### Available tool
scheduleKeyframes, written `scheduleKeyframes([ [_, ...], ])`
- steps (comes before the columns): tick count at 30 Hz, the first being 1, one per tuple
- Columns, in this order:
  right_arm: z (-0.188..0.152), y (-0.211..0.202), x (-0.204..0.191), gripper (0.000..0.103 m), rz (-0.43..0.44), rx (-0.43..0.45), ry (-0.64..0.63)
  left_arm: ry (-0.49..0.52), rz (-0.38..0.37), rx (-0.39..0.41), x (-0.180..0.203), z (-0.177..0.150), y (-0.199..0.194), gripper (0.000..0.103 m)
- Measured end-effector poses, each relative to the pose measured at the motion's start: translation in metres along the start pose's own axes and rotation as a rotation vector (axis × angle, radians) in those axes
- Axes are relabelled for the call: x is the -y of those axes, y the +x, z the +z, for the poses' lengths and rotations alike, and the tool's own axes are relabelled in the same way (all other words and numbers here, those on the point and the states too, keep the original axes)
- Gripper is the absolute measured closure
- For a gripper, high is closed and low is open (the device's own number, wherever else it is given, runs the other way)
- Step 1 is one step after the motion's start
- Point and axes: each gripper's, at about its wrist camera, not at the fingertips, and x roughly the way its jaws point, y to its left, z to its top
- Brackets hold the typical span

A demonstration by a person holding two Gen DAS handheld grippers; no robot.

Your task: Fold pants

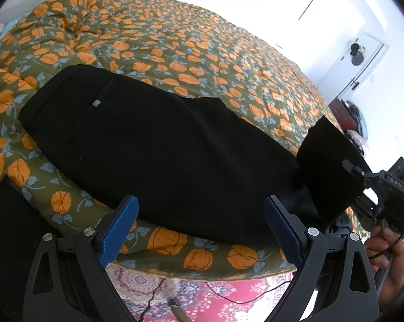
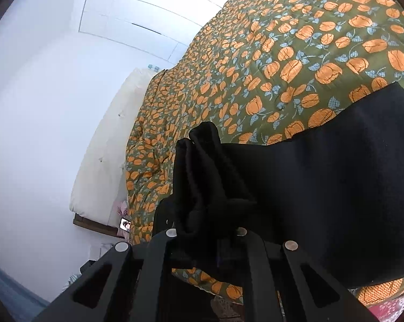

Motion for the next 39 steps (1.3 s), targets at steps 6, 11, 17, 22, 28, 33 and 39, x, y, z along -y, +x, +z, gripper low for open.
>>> scheduleKeyframes([
  [6, 0.002, -0.001, -0.001, 0.093, -0.005, 0.009, -0.005, 0.003, -0.004, -0.007, 0.001, 0.000, 0.002, 0.008],
  [11, 0.000, 0.000, -0.004, 0.093, -0.008, 0.010, -0.015, 0.006, -0.005, -0.009, 0.002, 0.000, 0.002, 0.008],
  [17, -0.001, -0.001, -0.004, 0.093, -0.011, 0.015, -0.019, 0.005, -0.003, -0.013, 0.002, 0.000, 0.003, 0.008],
  [22, -0.003, 0.001, -0.003, 0.093, -0.016, 0.008, -0.020, 0.004, -0.003, -0.014, 0.002, 0.000, 0.004, 0.008],
  [28, -0.010, 0.012, -0.006, 0.093, -0.059, -0.007, -0.064, -0.014, -0.004, -0.011, -0.001, 0.000, 0.004, 0.008],
  [33, -0.031, 0.038, -0.009, 0.089, -0.140, -0.071, -0.142, -0.034, 0.003, -0.020, -0.007, 0.000, 0.006, 0.008],
  [39, -0.053, 0.072, -0.013, 0.029, -0.279, -0.182, -0.285, -0.022, 0.002, -0.016, -0.005, 0.001, 0.004, 0.008],
])
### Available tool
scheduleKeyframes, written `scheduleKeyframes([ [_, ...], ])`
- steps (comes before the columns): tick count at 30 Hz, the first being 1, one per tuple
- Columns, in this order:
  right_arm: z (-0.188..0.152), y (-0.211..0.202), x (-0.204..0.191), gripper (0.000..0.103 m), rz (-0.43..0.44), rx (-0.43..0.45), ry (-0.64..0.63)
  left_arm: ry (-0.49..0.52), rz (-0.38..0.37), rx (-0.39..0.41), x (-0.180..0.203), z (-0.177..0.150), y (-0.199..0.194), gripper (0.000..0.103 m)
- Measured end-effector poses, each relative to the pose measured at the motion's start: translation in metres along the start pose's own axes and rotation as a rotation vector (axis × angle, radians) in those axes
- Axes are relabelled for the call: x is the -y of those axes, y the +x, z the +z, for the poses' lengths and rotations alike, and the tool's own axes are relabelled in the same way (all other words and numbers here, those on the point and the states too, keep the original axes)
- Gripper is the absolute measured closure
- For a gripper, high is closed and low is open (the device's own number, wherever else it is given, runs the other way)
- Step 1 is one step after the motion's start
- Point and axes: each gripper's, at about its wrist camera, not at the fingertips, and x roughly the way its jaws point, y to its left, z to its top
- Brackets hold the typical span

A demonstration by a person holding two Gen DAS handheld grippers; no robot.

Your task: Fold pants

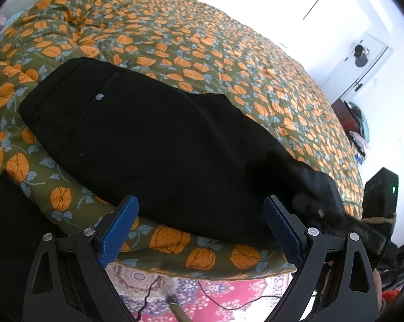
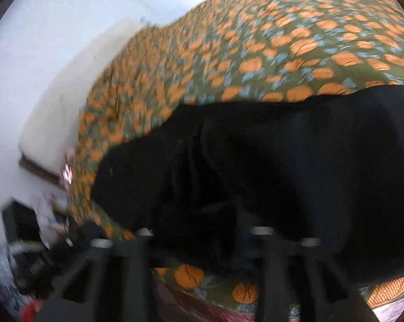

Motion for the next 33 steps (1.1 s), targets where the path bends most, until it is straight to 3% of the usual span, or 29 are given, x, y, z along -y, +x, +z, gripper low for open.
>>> scheduleKeyframes([
  [2, -0.005, 0.001, -0.005, 0.015, 0.018, -0.035, -0.033, -0.011, -0.006, 0.000, -0.003, 0.001, 0.000, 0.008],
  [6, -0.013, -0.026, -0.010, 0.015, 0.036, -0.052, -0.136, -0.084, -0.054, -0.014, -0.014, 0.004, -0.001, 0.009],
  [8, -0.012, -0.055, -0.004, 0.015, 0.028, -0.006, -0.160, -0.112, -0.142, -0.022, -0.013, 0.009, -0.003, 0.013],
  [9, -0.010, -0.072, 0.002, 0.014, 0.008, 0.034, -0.162, -0.111, -0.196, -0.028, -0.009, 0.012, -0.004, 0.021],
  [11, -0.005, -0.102, 0.016, 0.011, -0.031, 0.113, -0.143, -0.057, -0.308, -0.066, 0.012, 0.021, 0.001, 0.028],
  [13, -0.003, -0.132, 0.036, 0.010, -0.069, 0.190, -0.089, 0.085, -0.373, -0.121, 0.047, 0.024, 0.011, 0.034],
  [16, -0.005, -0.160, 0.056, 0.010, -0.079, 0.259, -0.018, 0.303, -0.330, -0.177, 0.091, 0.013, 0.030, 0.055],
  [18, -0.008, -0.171, 0.063, 0.010, -0.078, 0.289, 0.006, 0.387, -0.279, -0.230, 0.108, 0.000, 0.048, 0.060],
  [20, -0.009, -0.176, 0.067, 0.010, -0.076, 0.302, 0.010, 0.396, -0.261, -0.272, 0.114, -0.008, 0.064, 0.060],
  [24, -0.012, -0.175, 0.064, 0.010, -0.066, 0.290, -0.021, 0.388, -0.173, -0.281, 0.114, -0.012, 0.077, 0.057],
  [28, -0.013, -0.166, 0.055, 0.010, -0.048, 0.283, -0.052, 0.353, -0.178, -0.294, 0.110, -0.011, 0.084, 0.058],
  [29, -0.012, -0.165, 0.053, 0.010, -0.049, 0.283, -0.062, 0.359, -0.184, -0.297, 0.111, -0.012, 0.085, 0.063],
  [31, -0.012, -0.164, 0.051, 0.010, -0.050, 0.283, -0.073, 0.373, -0.177, -0.310, 0.114, -0.014, 0.089, 0.100],
  [33, -0.011, -0.162, 0.050, 0.010, -0.050, 0.280, -0.076, 0.342, -0.179, -0.309, 0.110, -0.013, 0.089, 0.101],
])
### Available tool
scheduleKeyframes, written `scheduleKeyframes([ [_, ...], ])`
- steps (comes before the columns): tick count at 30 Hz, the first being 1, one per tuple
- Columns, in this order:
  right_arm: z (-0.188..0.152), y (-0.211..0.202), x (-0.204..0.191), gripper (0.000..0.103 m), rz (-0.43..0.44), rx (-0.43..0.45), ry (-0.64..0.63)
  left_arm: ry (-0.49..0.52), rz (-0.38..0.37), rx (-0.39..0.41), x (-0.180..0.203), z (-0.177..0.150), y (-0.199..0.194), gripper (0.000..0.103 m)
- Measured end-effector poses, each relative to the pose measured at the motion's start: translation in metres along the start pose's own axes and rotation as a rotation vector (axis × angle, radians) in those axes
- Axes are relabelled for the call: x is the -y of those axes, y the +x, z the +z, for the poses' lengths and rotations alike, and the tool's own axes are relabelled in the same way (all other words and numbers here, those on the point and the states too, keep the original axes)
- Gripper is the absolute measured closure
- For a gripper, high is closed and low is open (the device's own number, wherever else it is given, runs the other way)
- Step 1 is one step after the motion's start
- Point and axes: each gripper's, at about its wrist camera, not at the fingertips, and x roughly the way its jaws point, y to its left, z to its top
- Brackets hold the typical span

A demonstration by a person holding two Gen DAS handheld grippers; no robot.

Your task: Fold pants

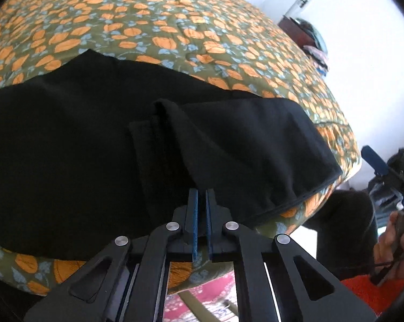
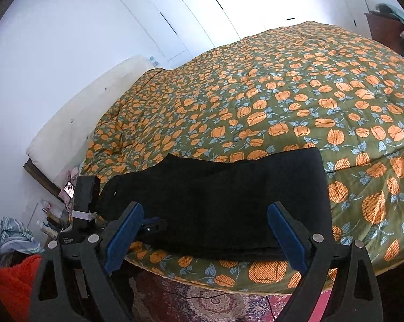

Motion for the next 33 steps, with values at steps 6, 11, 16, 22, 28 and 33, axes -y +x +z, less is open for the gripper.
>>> scheduleKeyframes([
  [6, 0.013, -0.020, 0.005, 0.010, -0.063, 0.067, -0.033, -0.038, -0.003, 0.042, -0.019, -0.019, -0.034, 0.102],
  [11, 0.009, -0.016, 0.028, 0.006, -0.105, 0.053, 0.024, -0.059, 0.025, -0.038, -0.027, -0.022, -0.006, 0.098],
  [16, 0.000, -0.009, 0.029, 0.006, -0.075, 0.025, 0.042, -0.104, 0.060, 0.095, -0.033, -0.014, -0.042, 0.024],
  [22, 0.000, -0.003, 0.027, 0.006, -0.062, 0.013, 0.034, -0.075, 0.091, -0.058, -0.030, 0.003, 0.004, 0.055],
  [28, 0.019, -0.027, 0.029, 0.006, -0.140, 0.061, -0.024, -0.028, 0.066, -0.057, -0.014, 0.006, 0.000, 0.090],
  [33, 0.056, -0.047, 0.044, 0.006, -0.201, 0.010, -0.148, 0.012, 0.084, 0.040, -0.025, 0.028, -0.038, 0.091],
])
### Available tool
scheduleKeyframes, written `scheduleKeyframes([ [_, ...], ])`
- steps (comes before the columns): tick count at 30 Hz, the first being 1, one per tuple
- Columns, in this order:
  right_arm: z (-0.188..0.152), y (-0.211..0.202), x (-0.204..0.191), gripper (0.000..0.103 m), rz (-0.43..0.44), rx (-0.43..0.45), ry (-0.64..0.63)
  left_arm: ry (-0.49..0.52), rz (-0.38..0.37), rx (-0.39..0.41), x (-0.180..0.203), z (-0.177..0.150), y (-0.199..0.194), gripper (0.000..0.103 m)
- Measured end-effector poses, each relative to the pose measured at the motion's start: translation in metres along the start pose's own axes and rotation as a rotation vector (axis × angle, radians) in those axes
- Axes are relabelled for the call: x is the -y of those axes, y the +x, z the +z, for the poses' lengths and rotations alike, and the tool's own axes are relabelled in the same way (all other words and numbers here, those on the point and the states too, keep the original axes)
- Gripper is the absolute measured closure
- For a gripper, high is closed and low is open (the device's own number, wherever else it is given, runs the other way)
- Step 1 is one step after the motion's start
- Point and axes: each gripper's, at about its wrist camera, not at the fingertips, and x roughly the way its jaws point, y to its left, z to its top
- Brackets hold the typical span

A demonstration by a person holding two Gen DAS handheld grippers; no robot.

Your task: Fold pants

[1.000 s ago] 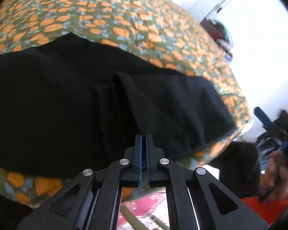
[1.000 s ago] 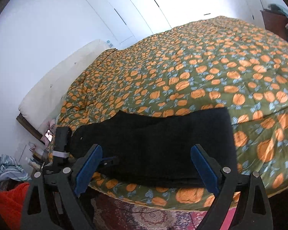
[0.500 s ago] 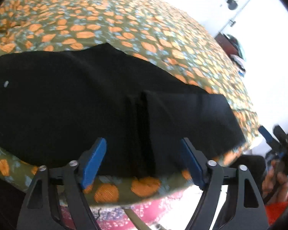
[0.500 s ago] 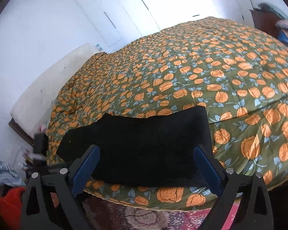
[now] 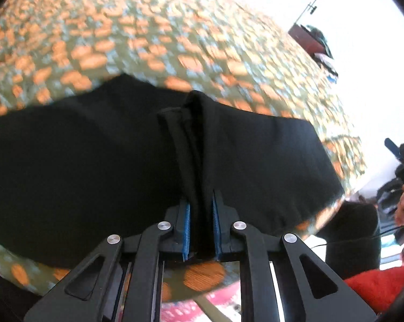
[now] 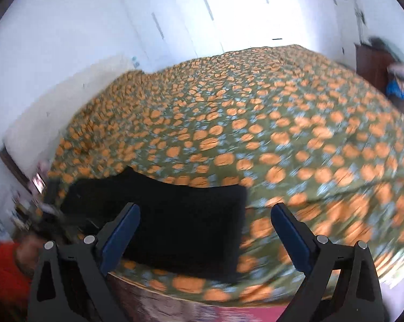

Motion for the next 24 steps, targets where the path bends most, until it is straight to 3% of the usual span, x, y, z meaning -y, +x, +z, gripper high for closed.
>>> scheduleKeyframes([
  [3, 0.020, 0.004, 0.006, 0.006, -0.001, -0.031, -0.077, 0.009, -0.007, -0.048, -0.004, 0.006, 0.017, 0.091],
  [6, 0.023, 0.028, 0.004, 0.006, 0.054, -0.078, -0.103, 0.051, 0.032, -0.092, -0.004, -0.007, 0.036, 0.091],
  [9, -0.001, 0.062, -0.008, 0.006, 0.205, -0.159, -0.095, -0.003, 0.017, -0.094, -0.009, -0.021, 0.037, 0.091],
  [11, -0.027, 0.091, -0.015, 0.006, 0.296, -0.266, -0.096, -0.034, 0.007, -0.093, -0.014, -0.024, 0.037, 0.091],
  [12, -0.047, 0.113, -0.015, 0.006, 0.304, -0.371, -0.094, -0.033, 0.006, -0.094, -0.015, -0.024, 0.038, 0.091],
  [15, -0.072, 0.143, -0.010, 0.013, 0.243, -0.516, -0.136, 0.003, 0.031, -0.093, -0.008, -0.024, 0.041, 0.091],
  [17, -0.057, 0.138, -0.011, 0.014, 0.252, -0.494, -0.141, 0.007, 0.033, -0.091, -0.008, -0.023, 0.043, 0.091],
  [21, -0.003, 0.125, -0.017, 0.014, 0.281, -0.348, -0.136, -0.006, 0.024, -0.096, -0.009, -0.023, 0.046, 0.090],
  [24, 0.008, 0.153, -0.012, 0.014, 0.283, -0.348, -0.068, 0.000, 0.026, -0.093, -0.007, -0.025, 0.045, 0.090],
])
